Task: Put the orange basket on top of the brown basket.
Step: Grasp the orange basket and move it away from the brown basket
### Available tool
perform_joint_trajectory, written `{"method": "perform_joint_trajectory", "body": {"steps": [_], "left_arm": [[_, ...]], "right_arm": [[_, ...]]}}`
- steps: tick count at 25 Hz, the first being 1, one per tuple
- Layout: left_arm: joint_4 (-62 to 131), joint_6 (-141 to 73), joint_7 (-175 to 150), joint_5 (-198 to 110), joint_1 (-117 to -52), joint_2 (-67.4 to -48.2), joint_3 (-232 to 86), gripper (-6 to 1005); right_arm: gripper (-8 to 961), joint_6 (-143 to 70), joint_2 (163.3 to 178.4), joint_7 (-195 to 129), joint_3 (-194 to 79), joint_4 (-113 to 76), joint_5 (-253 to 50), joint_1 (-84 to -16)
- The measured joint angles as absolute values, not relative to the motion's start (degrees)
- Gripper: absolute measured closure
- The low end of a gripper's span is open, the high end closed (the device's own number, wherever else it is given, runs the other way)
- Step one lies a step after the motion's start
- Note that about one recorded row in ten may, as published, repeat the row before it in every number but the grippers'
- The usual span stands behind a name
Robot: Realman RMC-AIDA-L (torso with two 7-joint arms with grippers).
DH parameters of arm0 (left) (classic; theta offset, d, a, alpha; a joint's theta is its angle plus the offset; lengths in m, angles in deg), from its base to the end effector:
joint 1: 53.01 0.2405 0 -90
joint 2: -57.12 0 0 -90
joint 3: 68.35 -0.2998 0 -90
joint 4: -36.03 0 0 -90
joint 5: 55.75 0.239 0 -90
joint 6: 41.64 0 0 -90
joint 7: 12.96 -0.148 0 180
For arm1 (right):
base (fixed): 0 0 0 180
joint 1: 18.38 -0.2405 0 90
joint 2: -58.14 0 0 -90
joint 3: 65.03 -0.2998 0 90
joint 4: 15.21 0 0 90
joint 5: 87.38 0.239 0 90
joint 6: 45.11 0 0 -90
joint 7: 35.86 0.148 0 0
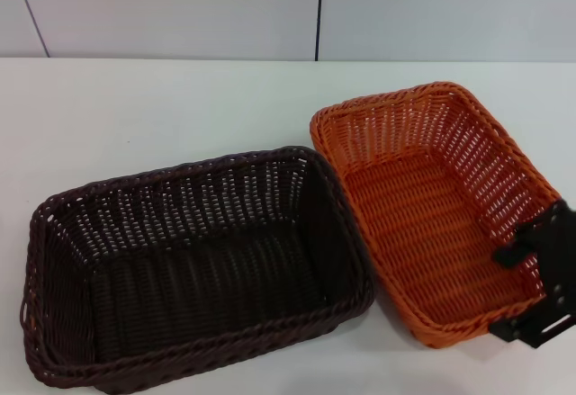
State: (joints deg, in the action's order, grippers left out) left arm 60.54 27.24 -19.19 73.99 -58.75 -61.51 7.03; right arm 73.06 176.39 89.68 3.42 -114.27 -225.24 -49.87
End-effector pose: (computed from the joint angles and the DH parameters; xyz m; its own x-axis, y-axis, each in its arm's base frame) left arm -0.4647 0.2697 0.0325 0.7384 -0.1196 0.6636 0.6329 0.4627 -0.6208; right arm 0.1658 0.3380 0.0532 0.9140 -0.2724 0.3006 -0.2390 -0.9603 -0.1436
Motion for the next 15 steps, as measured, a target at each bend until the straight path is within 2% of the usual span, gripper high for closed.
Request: {"method": "perform_joint_trajectory", "body": {"steps": [15], "left_arm": [[59.8,26.0,-17.0,74.1,-58.7,-61.27,6.5,251]], "right_arm": [[149,63.2,176.93,90.4,12.3,-97.5,-232.5,-52.1]]}}
